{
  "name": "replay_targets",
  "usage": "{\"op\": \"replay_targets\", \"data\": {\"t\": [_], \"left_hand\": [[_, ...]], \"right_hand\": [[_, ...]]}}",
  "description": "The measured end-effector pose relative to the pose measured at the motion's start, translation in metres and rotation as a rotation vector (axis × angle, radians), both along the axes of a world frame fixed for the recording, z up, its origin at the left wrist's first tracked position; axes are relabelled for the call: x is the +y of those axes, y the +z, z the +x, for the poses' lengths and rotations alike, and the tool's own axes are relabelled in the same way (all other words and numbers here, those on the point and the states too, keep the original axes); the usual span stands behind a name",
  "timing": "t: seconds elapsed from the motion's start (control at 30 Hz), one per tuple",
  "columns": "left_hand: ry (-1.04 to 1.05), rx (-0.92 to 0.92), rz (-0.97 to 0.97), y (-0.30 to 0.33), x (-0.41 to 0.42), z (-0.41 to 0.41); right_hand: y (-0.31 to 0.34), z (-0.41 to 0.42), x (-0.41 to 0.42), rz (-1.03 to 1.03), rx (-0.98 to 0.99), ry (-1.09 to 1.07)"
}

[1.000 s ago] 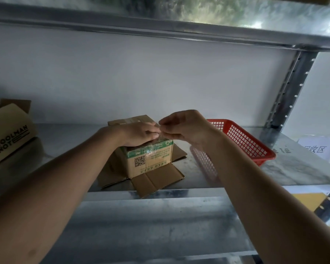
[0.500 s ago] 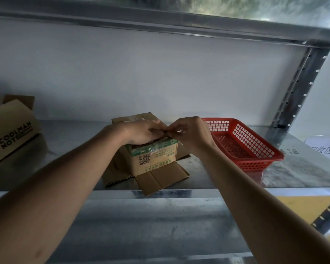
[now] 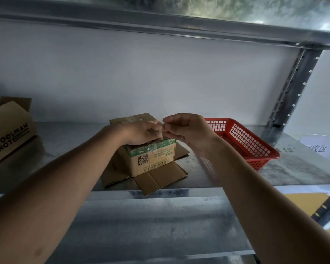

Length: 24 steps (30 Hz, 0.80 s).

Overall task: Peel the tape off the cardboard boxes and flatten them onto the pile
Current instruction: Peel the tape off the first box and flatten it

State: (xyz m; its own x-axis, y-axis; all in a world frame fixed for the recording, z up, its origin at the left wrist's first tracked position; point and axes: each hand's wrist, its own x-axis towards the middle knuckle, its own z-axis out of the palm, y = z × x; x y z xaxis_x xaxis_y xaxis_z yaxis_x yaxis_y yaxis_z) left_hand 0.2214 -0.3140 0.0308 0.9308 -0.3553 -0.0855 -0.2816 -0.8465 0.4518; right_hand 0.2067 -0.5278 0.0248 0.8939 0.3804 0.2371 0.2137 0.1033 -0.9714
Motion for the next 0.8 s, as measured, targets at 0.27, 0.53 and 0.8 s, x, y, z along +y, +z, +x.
{"op": "replay_targets", "data": {"t": [0.27,0.53,0.8], "left_hand": [[-0.007,-0.024,-0.006,-0.003,0.001,0.006],[-0.024,-0.004,-0.057,0.002,-0.004,-0.001],[0.063,0.023,-0.023,0.010,-0.008,-0.009]], "right_hand": [[-0.018,-0.004,0.013,-0.301,-0.238,-0.373],[-0.019,-0.007,0.016,-0.765,-0.632,-0.478],[-0.015,-0.013,0.026,-0.824,-0.591,-0.509]]}}
